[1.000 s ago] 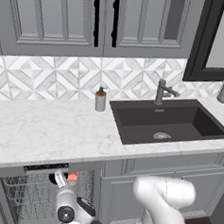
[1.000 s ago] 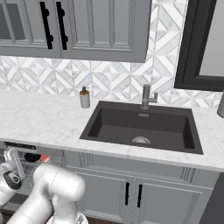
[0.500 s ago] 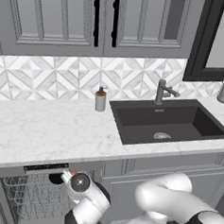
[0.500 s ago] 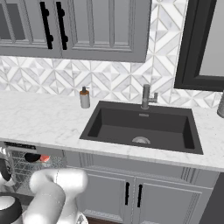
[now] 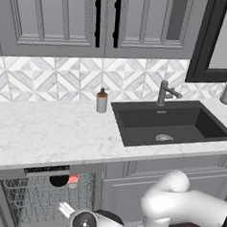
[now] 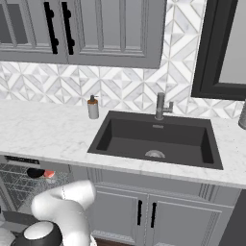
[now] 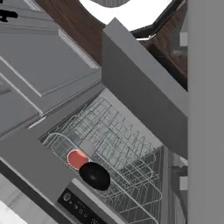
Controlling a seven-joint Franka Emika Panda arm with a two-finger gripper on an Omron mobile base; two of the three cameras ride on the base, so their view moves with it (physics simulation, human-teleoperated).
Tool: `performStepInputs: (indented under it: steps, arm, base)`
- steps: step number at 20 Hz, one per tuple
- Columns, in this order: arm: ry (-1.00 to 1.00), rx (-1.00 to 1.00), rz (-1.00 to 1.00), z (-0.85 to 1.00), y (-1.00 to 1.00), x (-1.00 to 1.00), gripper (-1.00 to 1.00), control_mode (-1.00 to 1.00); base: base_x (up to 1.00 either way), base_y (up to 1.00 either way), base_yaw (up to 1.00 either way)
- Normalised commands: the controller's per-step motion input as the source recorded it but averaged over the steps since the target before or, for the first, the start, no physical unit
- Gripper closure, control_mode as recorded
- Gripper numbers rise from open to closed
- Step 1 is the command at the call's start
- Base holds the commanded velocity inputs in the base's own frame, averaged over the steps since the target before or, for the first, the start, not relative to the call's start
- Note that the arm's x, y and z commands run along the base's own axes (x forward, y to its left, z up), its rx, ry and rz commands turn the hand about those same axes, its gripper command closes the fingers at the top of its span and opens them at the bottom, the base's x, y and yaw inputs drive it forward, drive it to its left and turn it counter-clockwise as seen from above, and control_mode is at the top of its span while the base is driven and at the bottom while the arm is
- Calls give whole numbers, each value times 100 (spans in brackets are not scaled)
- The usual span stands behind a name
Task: Pick up the cup and bowl from the counter, place them in the dishwasher, and close the dishwasher door.
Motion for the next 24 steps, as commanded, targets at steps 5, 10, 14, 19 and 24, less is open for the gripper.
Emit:
performStepInputs:
  steps: [5,10,14,19,24]
  arm:
    - [27,-3,20,6,2,-100,-100,-100]
    - [7,-10,30,-23,18,-100,-100,-100]
    - [-1,-8,29,-34,23,-100,-100,-100]
    - [-2,-12,27,-47,31,-100,-100,-100]
    - [-28,-40,22,-77,51,-79,-100,-100]
  base:
    - [0,0,0]
    - [0,0,0]
    - [0,0,0]
    - [0,0,0]
    - [0,0,0]
